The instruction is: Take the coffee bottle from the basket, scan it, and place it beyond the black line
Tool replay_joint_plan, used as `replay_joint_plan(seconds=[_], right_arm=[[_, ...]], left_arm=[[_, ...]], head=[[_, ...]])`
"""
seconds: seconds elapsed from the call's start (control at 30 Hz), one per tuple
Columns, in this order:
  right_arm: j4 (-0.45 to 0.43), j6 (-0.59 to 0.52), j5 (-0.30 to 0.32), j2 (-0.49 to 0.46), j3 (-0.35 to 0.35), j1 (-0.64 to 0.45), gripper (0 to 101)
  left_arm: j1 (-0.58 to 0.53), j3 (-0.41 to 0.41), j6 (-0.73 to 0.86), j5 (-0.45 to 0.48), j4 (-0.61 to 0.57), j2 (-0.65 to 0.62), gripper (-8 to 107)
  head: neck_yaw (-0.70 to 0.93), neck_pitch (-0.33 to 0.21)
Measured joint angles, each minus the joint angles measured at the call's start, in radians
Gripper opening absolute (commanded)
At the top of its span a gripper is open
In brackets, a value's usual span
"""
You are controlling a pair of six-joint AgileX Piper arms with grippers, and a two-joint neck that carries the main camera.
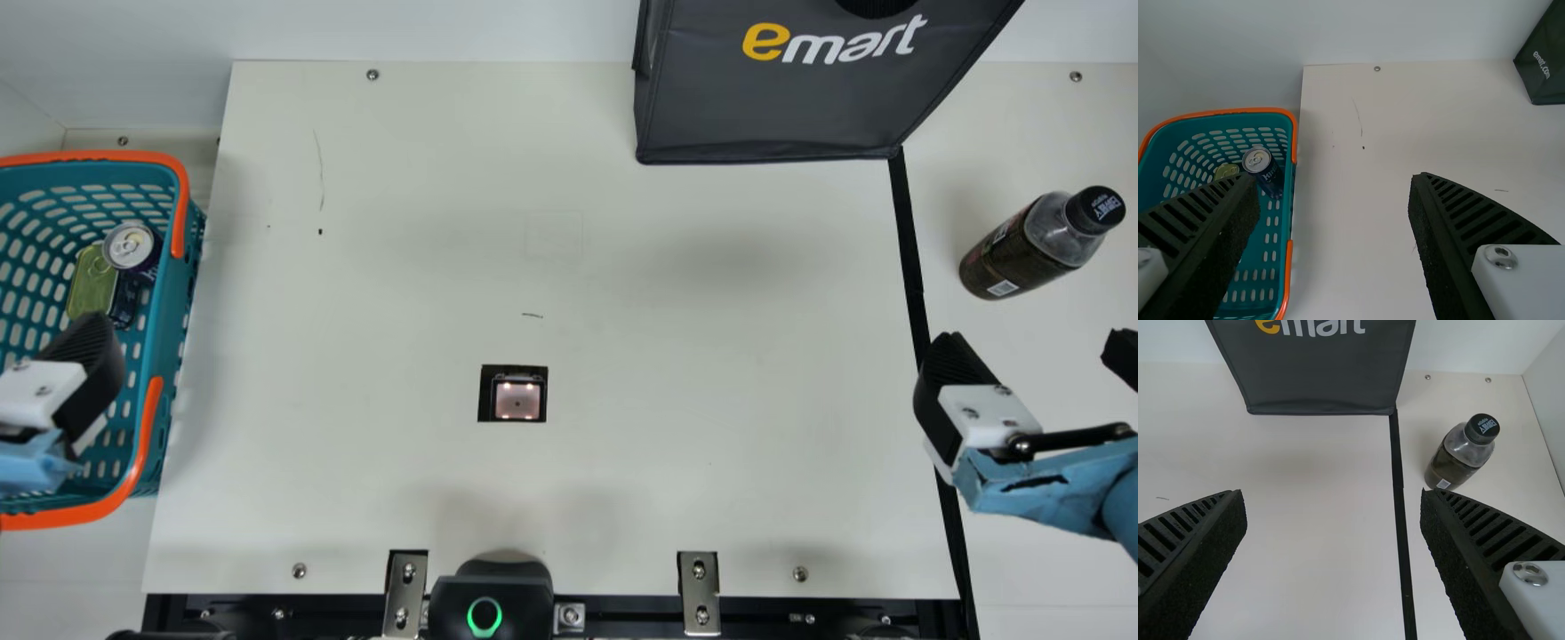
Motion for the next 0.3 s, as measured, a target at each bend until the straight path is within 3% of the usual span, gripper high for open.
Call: replay_joint_plan(seconds=[0.3], right_arm=[[0.000, 0.000, 0.000, 0.000, 0.000, 0.000, 91]], left_arm=[[0.000, 0.000, 0.000, 0.000, 0.000, 0.000, 90]], head=[[0.002, -0.002]])
